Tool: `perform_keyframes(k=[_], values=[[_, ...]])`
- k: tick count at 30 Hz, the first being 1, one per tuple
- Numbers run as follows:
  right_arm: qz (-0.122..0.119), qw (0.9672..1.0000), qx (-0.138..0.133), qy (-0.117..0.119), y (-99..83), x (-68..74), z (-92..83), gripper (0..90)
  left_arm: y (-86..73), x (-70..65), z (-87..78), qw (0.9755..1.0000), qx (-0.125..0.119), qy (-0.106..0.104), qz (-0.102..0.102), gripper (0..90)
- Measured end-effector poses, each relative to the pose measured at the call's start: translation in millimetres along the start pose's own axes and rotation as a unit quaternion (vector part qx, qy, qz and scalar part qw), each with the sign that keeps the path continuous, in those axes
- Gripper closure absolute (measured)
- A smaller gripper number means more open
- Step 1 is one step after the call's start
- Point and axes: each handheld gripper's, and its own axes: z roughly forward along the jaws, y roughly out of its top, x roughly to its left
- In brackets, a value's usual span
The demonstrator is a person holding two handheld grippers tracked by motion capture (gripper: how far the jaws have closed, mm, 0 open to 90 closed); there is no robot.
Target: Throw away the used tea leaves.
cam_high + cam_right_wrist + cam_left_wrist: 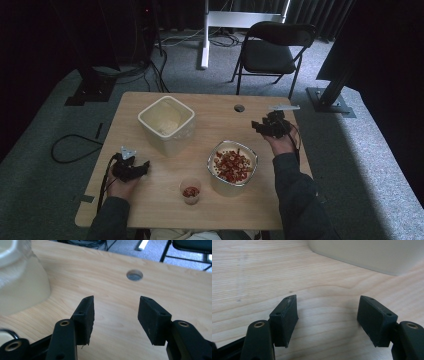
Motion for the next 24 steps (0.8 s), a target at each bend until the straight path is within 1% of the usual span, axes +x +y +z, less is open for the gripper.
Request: perform_keyframes(k=[4,5,6,7,8,10,13,15,17,19,21,24], values=[[0.004,0.9999,0.007,-0.006,-20.1,-6.9,4.7,46.2,-0.4,-7.7,-1.9,0.9996,0.007,-0.018,0.019,32.6],[0.004,0.9999,0.007,-0.006,-20.1,-6.9,4.7,46.2,-0.4,-7.7,-1.9,0.9996,0.007,-0.018,0.019,31.7],[0.006,0.9999,0.010,-0.008,-25.0,-8.0,6.2,46.2,-0.8,-11.4,-3.0,0.9993,0.009,-0.023,0.026,31.7],[0.012,0.9998,0.013,-0.005,-35.5,-11.0,8.4,46.0,-1.1,-13.0,-3.6,0.9992,0.010,-0.026,0.028,31.5],[0.014,0.9998,0.013,-0.006,-39.9,-12.1,9.0,45.6,-1.2,-14.9,-4.5,0.9990,0.011,-0.027,0.033,32.5],[0.016,0.9998,0.014,-0.005,-48.6,-13.8,9.5,45.6,-1.8,-19.7,-6.4,0.9985,0.007,-0.030,0.044,33.6],[0.021,0.9996,0.018,-0.007,-61.0,-16.1,8.9,44.6,-1.9,-27.0,-11.4,0.9976,-0.003,-0.047,0.050,33.6],[0.024,0.9995,0.017,-0.007,-68.8,-17.7,7.5,44.1,-3.0,-32.1,-15.1,0.9970,-0.007,-0.053,0.057,33.6],[0.030,0.9994,0.016,-0.006,-76.6,-18.7,6.1,43.3,-4.5,-37.7,-19.8,0.9958,-0.012,-0.066,0.063,33.6],[0.033,0.9993,0.017,-0.006,-84.1,-19.0,4.7,43.3,-6.4,-44.3,-24.8,0.9940,-0.018,-0.079,0.074,33.6],[0.030,0.9993,0.021,-0.011,-91.4,-18.4,2.9,43.1,-8.2,-50.0,-28.4,0.9924,-0.017,-0.088,0.084,33.6],[0.027,0.9993,0.024,-0.013,-101.6,-17.2,-2.2,44.2,-12.0,-60.1,-34.9,0.9893,-0.020,-0.104,0.101,33.6]])
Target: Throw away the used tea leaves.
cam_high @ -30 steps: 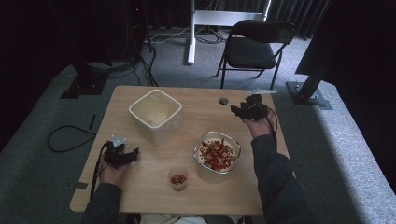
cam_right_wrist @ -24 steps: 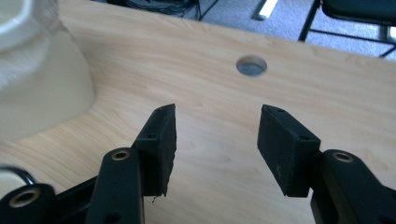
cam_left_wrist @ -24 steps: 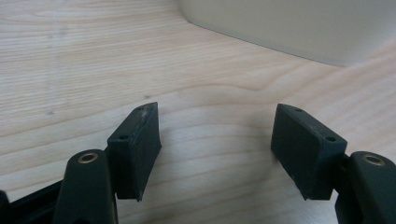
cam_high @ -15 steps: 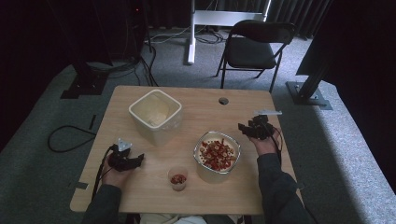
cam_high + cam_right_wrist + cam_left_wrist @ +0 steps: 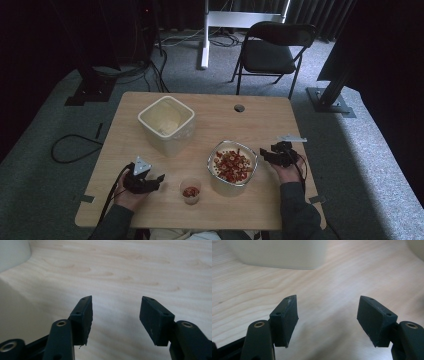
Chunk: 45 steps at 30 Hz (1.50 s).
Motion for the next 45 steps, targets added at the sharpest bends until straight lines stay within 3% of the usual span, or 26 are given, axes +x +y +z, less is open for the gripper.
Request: perform_keyframes(k=[4,9,13,17,24,32,39,45], values=[[0.003,1.0000,-0.004,0.005,-16.4,3.4,-9.8,47.8,-2.1,-14.2,-4.9,0.9994,-0.004,-0.026,0.021,34.7],[-0.009,0.9999,-0.010,0.010,-39.5,11.2,-25.0,54.6,-3.9,-30.0,-10.1,0.9972,-0.010,-0.059,0.046,43.9],[-0.023,0.9993,-0.016,0.023,-56.7,19.1,-38.8,57.3,-5.6,-39.1,-9.9,0.9944,0.002,-0.086,0.061,53.2],[-0.038,0.9984,-0.015,0.038,-69.1,26.1,-48.5,57.3,-6.5,-47.4,-4.7,0.9922,0.018,-0.090,0.084,56.3],[-0.076,0.9947,-0.011,0.068,-84.5,41.0,-56.2,56.1,-4.7,-62.8,3.8,0.9856,0.033,-0.114,0.120,61.4],[-0.112,0.9897,-0.007,0.088,-92.1,56.9,-58.7,51.8,-0.1,-73.4,10.8,0.9820,0.035,-0.130,0.133,63.9],[-0.151,0.9817,-0.020,0.114,-98.5,74.3,-65.0,49.6,5.5,-86.5,18.3,0.9786,0.027,-0.146,0.142,64.5],[-0.172,0.9736,-0.032,0.147,-100.5,86.5,-66.1,49.0,10.8,-100.1,24.7,0.9737,0.018,-0.161,0.160,66.0]])
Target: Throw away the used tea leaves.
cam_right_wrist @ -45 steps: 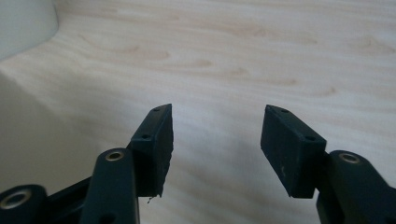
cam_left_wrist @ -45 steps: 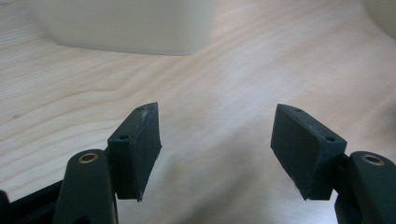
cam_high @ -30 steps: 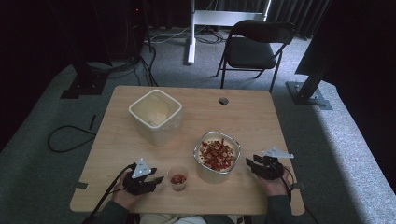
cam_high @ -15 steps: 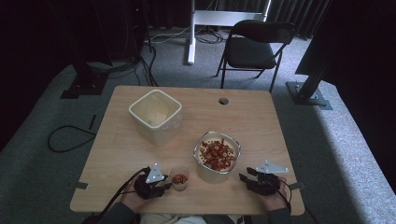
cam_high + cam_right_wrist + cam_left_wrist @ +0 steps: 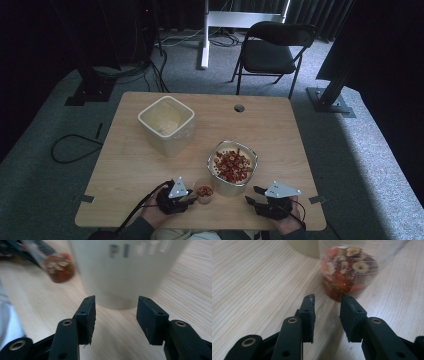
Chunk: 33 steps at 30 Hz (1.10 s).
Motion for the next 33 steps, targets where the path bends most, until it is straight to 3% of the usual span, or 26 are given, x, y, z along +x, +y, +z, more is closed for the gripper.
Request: perform_keyframes(k=[8,15,18,24,29,33], values=[[-0.027,0.9988,-0.016,0.039,6.3,17.8,9.4,46.3,6.4,-12.8,9.3,0.9994,-0.013,-0.019,0.026,66.5],[-0.042,0.9963,-0.029,0.069,9.8,34.6,19.5,41.7,10.4,-25.8,12.7,0.9974,-0.026,-0.041,0.053,65.8],[-0.047,0.9954,-0.034,0.077,11.5,39.0,22.9,40.0,11.6,-30.1,11.1,0.9956,-0.033,-0.053,0.070,65.2],[-0.053,0.9935,-0.043,0.091,13.2,47.3,30.4,35.4,15.1,-35.5,11.6,0.9941,-0.040,-0.060,0.082,64.9],[-0.055,0.9928,-0.052,0.093,15.5,53.5,37.9,30.2,17.3,-41.7,13.9,0.9913,-0.044,-0.075,0.099,64.4],[-0.051,0.9929,-0.054,0.093,15.5,53.6,40.7,31.1,16.1,-40.6,13.1,0.9910,-0.045,-0.079,0.098,62.6]])
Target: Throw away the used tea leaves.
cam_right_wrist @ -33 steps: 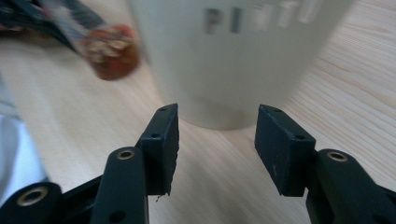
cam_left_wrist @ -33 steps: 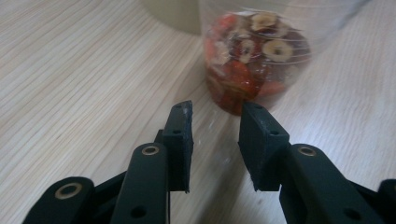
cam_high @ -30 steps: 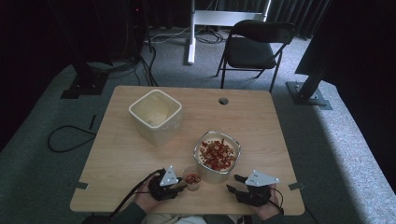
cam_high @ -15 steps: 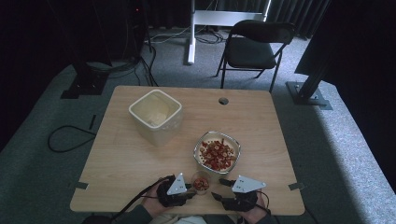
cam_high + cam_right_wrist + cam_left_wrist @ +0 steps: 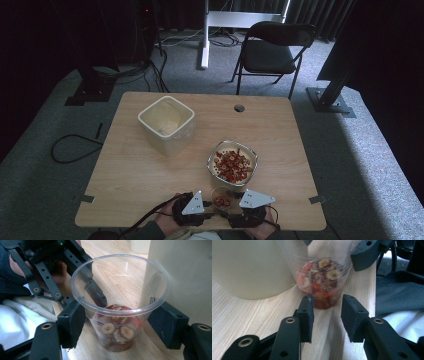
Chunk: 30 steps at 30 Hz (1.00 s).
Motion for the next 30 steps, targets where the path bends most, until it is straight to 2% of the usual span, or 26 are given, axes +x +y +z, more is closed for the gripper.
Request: perform_keyframes(k=[3,9,12,14,15,20,24,30], values=[[0.000,1.0000,-0.005,0.000,-0.6,0.4,2.0,31.1,-0.7,1.8,-1.9,1.0000,-0.001,-0.006,-0.003,61.3],[0.000,0.9999,-0.016,-0.005,0.9,5.6,8.2,28.4,0.2,-1.2,0.7,0.9999,-0.003,-0.011,0.004,61.2],[-0.003,0.9998,-0.017,-0.008,0.8,7.2,11.3,27.1,1.7,-4.2,2.3,0.9997,-0.006,-0.017,0.015,62.4],[-0.003,0.9998,-0.016,-0.014,1.6,8.6,12.6,30.0,2.0,-5.4,2.5,0.9997,-0.003,-0.014,0.021,62.3],[-0.004,0.9997,-0.016,-0.016,1.9,8.6,12.5,31.9,1.3,-4.6,2.0,0.9998,-0.003,-0.013,0.017,62.3],[0.002,0.9996,-0.019,-0.023,2.0,6.8,5.9,36.5,-5.4,5.3,-7.4,0.9999,0.002,0.016,-0.001,56.2],[0.005,0.9992,-0.027,-0.029,2.3,6.8,-6.8,37.1,-12.6,16.4,-19.1,0.9989,0.002,0.042,-0.020,54.2],[0.012,0.9974,-0.035,-0.062,-1.4,2.9,-33.4,37.1,-30.6,39.4,-41.6,0.9944,0.014,0.086,-0.061,51.9]])
